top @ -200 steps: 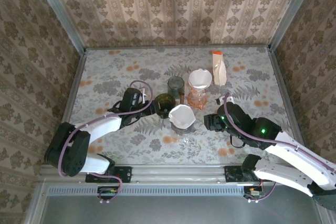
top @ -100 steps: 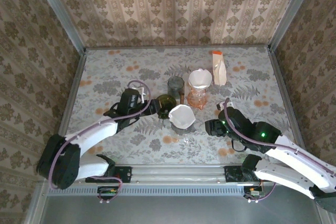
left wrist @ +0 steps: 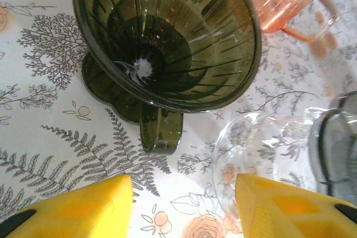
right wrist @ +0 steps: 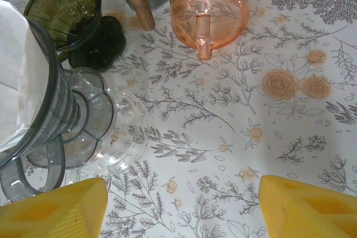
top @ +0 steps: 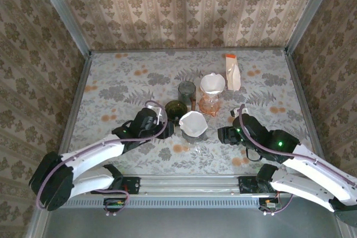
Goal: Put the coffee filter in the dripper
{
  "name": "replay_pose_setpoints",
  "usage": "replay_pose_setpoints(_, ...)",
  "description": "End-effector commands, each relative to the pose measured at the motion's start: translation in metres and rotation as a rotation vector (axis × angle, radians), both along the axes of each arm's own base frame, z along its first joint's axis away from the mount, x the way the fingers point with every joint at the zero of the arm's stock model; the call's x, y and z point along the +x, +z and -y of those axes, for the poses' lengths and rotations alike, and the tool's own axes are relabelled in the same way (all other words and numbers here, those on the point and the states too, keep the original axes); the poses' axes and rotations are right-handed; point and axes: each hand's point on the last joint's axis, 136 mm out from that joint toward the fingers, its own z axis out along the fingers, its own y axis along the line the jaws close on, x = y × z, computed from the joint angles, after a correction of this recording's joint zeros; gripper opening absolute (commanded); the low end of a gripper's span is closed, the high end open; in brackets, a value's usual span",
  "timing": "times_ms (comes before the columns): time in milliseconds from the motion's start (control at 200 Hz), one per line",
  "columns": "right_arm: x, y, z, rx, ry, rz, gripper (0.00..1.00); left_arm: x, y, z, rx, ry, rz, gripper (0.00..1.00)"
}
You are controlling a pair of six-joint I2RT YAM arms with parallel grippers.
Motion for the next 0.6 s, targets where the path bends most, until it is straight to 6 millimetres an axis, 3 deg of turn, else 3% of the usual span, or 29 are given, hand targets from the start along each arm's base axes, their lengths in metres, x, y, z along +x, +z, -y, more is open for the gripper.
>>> replay_pose_setpoints(0,-0.003,0.0,0.005,0.008,-0.01,0.001,0.73,0.012,-0.003,0.006,0.04,-0.026,0.07,0.53)
replay_pose_setpoints(270,-0.009,0.003,0.014,0.018,-0.031,0.008,0.74,0.029,-0.014,0.009,0.116,-0.023,0.105,0.5)
replay_pose_setpoints(595,-0.008,0.0,0.011,0.015,-0.023,-0.002,0.73,0.036,-0.004,0.016,0.084,-0.054,0.2,0.44)
